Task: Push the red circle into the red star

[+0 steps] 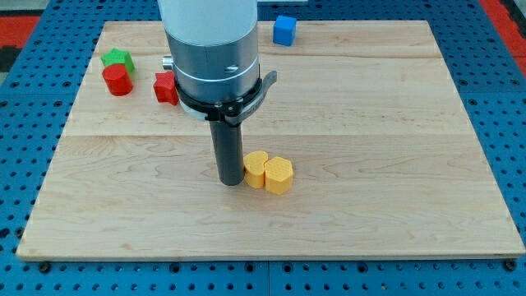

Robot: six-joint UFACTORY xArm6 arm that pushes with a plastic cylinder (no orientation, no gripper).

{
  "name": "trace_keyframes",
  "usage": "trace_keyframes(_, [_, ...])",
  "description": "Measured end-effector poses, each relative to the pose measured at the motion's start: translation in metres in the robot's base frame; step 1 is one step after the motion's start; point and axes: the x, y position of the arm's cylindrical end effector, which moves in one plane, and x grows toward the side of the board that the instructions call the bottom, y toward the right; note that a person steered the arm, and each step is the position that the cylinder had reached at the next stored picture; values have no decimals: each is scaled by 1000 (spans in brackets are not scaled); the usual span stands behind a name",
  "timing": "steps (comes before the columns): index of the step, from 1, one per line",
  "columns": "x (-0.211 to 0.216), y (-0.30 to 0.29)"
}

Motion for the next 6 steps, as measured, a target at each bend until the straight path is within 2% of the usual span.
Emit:
trace_keyframes(1, [6, 7])
trace_keyframes(2, [29, 10])
trace_keyframes(3, [-22, -38])
trace_keyframes(5, [-95, -259])
trace_keyframes(6, [-129, -256])
